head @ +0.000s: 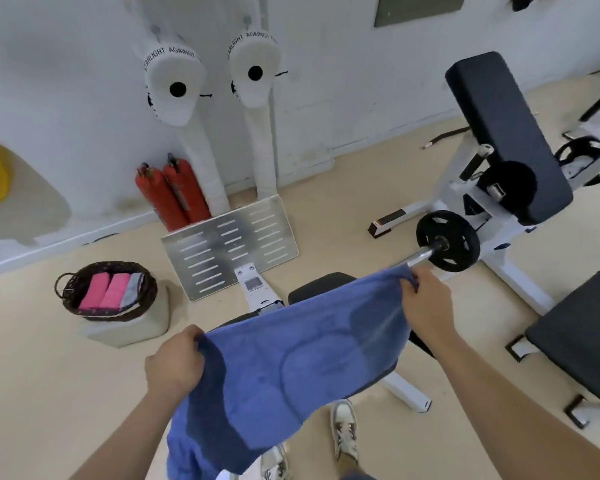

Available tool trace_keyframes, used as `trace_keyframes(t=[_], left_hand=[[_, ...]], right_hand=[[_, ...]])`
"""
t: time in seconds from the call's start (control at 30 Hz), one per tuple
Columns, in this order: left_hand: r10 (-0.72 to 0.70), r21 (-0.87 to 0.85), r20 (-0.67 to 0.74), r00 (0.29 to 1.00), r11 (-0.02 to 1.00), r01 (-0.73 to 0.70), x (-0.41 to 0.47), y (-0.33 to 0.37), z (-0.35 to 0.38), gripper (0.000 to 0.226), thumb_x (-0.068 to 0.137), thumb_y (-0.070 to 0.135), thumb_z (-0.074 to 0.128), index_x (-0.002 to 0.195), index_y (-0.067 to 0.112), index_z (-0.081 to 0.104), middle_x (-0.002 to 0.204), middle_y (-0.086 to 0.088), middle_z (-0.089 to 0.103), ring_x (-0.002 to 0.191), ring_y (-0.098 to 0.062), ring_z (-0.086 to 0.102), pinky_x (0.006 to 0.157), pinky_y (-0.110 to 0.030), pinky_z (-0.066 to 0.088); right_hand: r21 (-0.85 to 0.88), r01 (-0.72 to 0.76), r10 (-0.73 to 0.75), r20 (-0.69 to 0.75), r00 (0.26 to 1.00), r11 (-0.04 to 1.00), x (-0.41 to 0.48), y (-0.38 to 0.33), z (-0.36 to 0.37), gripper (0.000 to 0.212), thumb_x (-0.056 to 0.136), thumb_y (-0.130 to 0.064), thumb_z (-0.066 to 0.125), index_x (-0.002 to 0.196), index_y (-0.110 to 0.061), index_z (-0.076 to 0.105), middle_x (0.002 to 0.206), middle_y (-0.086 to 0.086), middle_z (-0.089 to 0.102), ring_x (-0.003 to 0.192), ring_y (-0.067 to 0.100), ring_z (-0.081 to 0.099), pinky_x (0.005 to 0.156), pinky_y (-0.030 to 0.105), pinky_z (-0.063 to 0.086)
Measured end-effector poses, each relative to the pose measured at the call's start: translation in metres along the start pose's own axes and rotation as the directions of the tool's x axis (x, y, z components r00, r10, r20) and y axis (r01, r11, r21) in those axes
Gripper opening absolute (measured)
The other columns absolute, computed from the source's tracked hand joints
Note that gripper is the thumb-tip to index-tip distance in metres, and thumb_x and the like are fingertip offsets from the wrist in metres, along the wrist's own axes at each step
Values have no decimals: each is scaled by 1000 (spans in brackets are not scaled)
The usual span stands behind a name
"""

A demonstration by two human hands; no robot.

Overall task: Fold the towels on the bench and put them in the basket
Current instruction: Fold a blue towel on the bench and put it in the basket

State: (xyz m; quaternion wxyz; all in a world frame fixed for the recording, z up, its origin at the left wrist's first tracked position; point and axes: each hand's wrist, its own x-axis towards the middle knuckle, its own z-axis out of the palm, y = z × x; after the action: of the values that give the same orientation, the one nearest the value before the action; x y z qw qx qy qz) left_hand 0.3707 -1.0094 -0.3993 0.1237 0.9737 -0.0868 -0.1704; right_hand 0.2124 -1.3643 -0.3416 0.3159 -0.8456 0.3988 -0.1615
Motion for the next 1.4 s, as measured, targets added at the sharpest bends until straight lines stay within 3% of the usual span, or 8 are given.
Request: trace_keyframes(t=[0.13, 0.3, 0.47, 0.67, 0.83, 1.07, 1.2, 1.4], left_hand=[[-173, 87, 1, 985, 981, 172, 16, 13, 14, 37, 83, 10, 41, 106, 35, 56, 106, 3, 60, 103, -22, 54, 79, -36, 39], [-280, 153, -61, 958, 946, 286, 31, 43, 32, 36, 80, 7, 43, 104, 31, 58, 99, 2, 53, 102, -22, 51, 74, -35, 29], [73, -57, 75, 995, 996, -69, 57, 122, 67, 26, 87, 8, 46, 82, 25, 65, 95, -3, 66, 86, -22, 58, 66, -31, 41], [205, -280, 240, 949, 951, -134, 95, 236, 105, 22, 95, 24, 52, 108, 19, 69, 107, 4, 70, 101, -16, 61, 83, -22, 40], [149, -214, 363, 920, 974, -74, 118, 269, 136, 17, 86, 31, 64, 95, 18, 71, 92, 2, 70, 88, -18, 63, 81, -30, 48], [155, -55, 310, 938, 988, -145, 124, 284, 149, 14, 90, 16, 50, 87, 13, 63, 89, -4, 68, 84, -26, 61, 74, -34, 48], [157, -142, 266, 951, 982, -122, 133, 304, 152, 13, 94, 24, 51, 93, 15, 60, 89, -2, 66, 85, -24, 59, 74, -34, 46], [164, -123, 432, 887, 985, -122, 136, 304, 153, 12, 86, 28, 61, 79, 20, 67, 81, 5, 66, 82, -17, 60, 77, -30, 49]], right_hand=[[-135, 80, -65, 118, 991, 988, 54, 9, 35, 17, 97, -20, 42, 104, -14, 57, 82, 7, 62, 80, 34, 58, 62, 34, 37], [-166, 90, -56, 198, 979, 982, 104, 24, 71, 20, 99, -30, 38, 104, -19, 54, 79, 4, 62, 77, 30, 58, 59, 34, 40], [-101, -130, 163, 474, 865, 986, 126, 67, 90, 32, 97, -41, 44, 117, -19, 56, 98, 0, 68, 91, 22, 62, 72, 31, 43], [-66, -242, 226, 650, 726, 968, 87, 102, 67, 26, 90, -44, 57, 110, -27, 56, 96, -7, 64, 91, 16, 60, 77, 28, 45], [48, -267, 184, 606, 774, 963, 69, 118, 58, 15, 83, -40, 65, 87, -27, 59, 72, -10, 55, 67, 9, 51, 62, 20, 37], [119, -422, 317, 489, 813, 899, 70, 117, 60, 7, 83, -15, 70, 80, -15, 64, 71, -6, 64, 70, 12, 59, 63, 15, 42], [69, -438, 379, 391, 839, 896, 78, 117, 63, 7, 85, -17, 66, 80, -15, 62, 72, -6, 64, 73, 17, 59, 65, 27, 45], [5, -414, 379, 393, 838, 910, 82, 117, 65, 9, 88, -20, 60, 82, -16, 56, 74, -4, 62, 72, 20, 58, 65, 32, 44]])
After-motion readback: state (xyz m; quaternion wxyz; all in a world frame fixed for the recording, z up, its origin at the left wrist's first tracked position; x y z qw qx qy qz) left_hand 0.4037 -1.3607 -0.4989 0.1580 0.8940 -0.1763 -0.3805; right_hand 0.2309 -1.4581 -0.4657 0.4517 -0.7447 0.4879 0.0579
